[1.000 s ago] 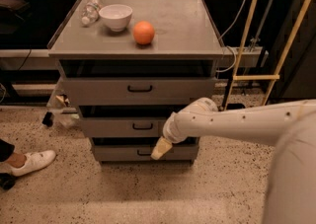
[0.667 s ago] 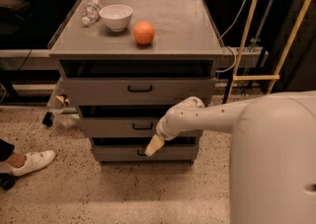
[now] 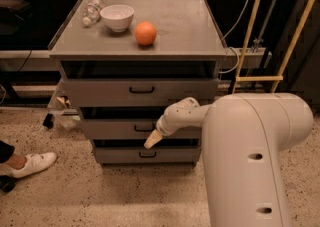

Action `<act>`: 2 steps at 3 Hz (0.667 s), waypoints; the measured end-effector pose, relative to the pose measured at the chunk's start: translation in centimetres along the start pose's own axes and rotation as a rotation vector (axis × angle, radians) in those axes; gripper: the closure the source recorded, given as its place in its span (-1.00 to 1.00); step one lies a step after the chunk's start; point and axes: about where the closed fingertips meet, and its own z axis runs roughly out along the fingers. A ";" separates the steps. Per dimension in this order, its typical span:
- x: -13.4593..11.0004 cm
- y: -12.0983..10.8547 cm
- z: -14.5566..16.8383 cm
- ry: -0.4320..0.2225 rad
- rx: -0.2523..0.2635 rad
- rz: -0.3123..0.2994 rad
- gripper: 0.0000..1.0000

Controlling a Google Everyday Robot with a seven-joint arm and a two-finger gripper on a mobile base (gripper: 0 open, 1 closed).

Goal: Open middle drawer

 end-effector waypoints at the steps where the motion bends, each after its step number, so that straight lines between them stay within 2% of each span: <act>1: 0.1 0.1 0.3 0.001 -0.006 0.001 -1.00; 2: 1.2 0.5 0.9 0.009 -0.051 0.042 -1.00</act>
Offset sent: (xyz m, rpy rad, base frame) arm 0.0541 -0.0092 -0.0402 0.0767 0.0099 0.2715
